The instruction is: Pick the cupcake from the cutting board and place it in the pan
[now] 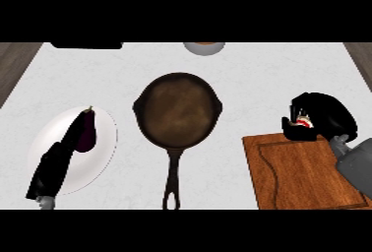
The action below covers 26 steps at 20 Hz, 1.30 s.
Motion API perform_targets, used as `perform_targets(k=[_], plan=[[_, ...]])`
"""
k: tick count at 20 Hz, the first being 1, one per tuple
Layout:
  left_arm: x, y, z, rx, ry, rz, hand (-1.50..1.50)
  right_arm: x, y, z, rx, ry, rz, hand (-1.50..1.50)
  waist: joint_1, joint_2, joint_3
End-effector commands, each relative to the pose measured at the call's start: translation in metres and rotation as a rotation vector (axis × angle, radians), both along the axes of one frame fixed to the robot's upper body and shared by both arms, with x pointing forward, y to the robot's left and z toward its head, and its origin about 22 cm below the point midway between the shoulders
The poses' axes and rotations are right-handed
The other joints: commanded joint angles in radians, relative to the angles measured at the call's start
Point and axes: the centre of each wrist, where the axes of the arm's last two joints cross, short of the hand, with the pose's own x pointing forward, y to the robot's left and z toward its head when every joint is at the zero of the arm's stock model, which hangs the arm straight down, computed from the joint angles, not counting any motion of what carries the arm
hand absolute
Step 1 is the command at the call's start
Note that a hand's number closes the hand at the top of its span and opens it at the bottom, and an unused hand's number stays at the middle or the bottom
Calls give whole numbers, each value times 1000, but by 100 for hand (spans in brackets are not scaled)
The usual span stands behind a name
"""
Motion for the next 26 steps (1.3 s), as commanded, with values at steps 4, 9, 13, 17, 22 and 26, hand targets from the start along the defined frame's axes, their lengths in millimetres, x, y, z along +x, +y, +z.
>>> perform_targets(k=[4,9,13,17,22,26], plan=[[0,-7,2,-2,-6,10,0,16,25,43,19,-467,226,150,-10,-1,0],[-11,-5,11,-3,-1,-1,0,22,82,75,110,-521,281,150,-6,-3,-1],[10,-7,-5,0,4,-10,0,47,121,82,253,-449,334,150,-6,4,-1],[8,-12,-4,-6,12,-20,0,65,167,65,277,-405,344,150,1,4,-1],[4,-29,3,-7,-23,-16,0,84,209,49,371,-321,334,150,19,10,-1],[7,-17,-7,3,-22,-25,0,90,234,14,360,-251,357,150,23,14,-1]])
